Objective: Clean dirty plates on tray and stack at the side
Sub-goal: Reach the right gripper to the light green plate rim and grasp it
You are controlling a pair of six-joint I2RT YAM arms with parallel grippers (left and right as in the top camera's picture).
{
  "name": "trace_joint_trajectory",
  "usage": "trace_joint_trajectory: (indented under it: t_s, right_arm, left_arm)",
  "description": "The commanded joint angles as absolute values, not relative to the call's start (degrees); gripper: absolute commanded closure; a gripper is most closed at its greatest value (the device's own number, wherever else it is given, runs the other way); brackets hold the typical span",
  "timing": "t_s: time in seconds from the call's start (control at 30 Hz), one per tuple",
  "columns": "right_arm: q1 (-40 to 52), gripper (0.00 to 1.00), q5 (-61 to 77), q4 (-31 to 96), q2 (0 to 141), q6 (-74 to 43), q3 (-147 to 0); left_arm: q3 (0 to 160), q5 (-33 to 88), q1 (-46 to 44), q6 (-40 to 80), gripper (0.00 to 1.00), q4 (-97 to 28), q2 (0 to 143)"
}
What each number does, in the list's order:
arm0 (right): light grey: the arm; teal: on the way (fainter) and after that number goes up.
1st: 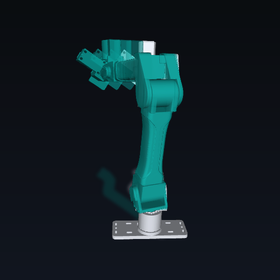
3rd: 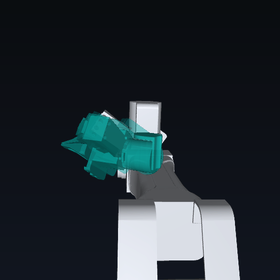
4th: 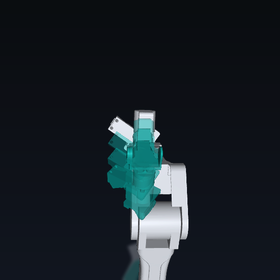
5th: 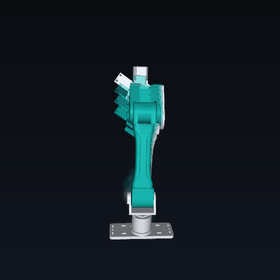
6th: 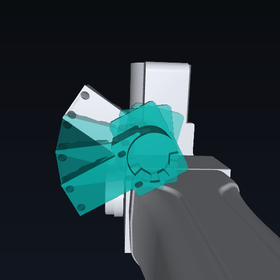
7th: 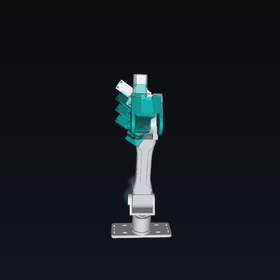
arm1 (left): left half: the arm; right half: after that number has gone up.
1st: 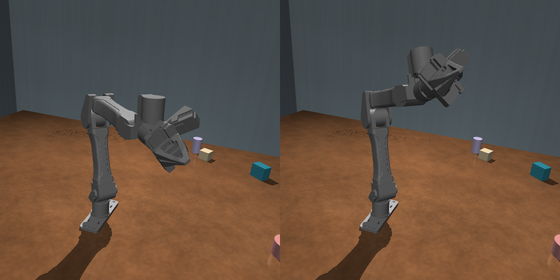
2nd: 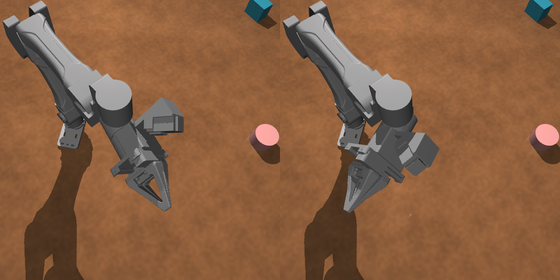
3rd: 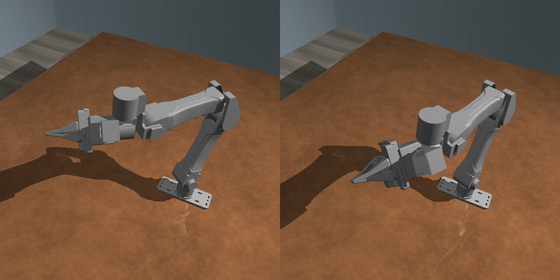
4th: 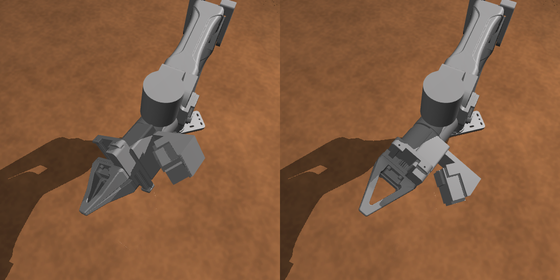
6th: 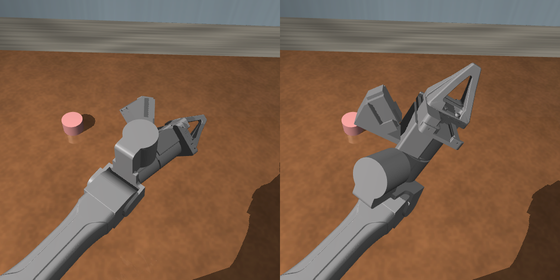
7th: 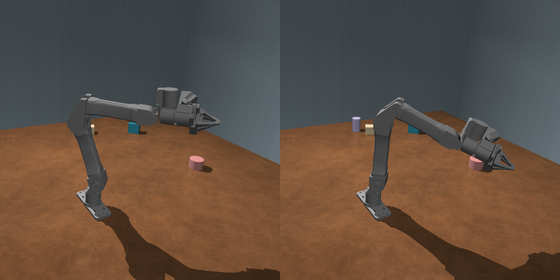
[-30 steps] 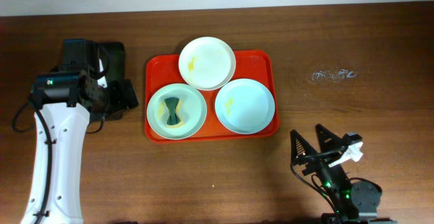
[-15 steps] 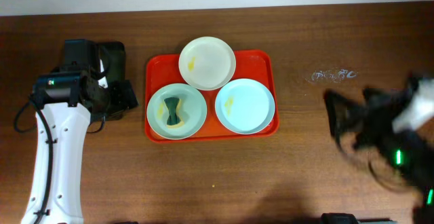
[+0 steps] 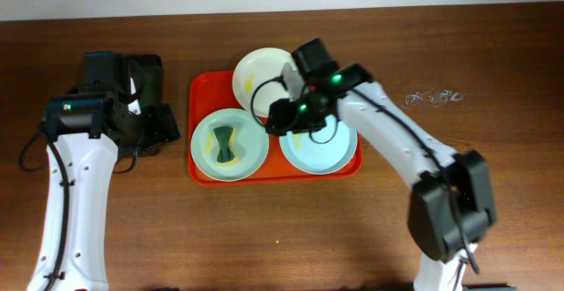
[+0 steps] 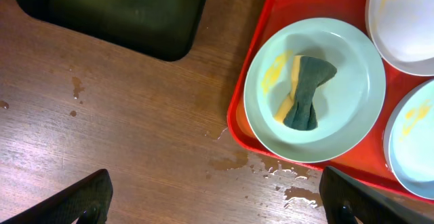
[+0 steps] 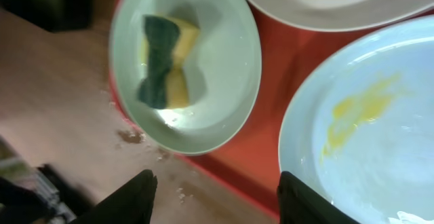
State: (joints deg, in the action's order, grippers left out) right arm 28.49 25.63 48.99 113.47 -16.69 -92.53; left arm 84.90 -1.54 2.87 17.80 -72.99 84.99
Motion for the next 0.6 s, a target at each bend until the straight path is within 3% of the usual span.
trace_joint_trajectory:
  t_s: [0.0, 0.27, 0.4, 0.57]
  right_arm:
    - [31.3, 0.41, 20.8, 46.0, 116.5, -15.2, -93.1]
    - [34.1, 0.41, 12.8, 39.6, 121.3, -15.2, -93.1]
    - [34.2, 0.49, 13.0, 36.6, 124.1, -15.2, -93.0]
    - [34.7, 0.49, 13.0, 34.6, 125.9, -15.2, -93.0]
  left_arm:
    - [84.4, -1.3, 3.2, 17.8, 0.04, -72.9, 85.2]
    - [84.4, 0.2, 3.2, 17.8, 0.02, -72.9, 85.2]
    - [84.4, 0.2, 3.2, 17.8, 0.02, -72.8, 85.2]
    - [84.4, 0.3, 3.2, 17.8, 0.02, -72.8, 85.2]
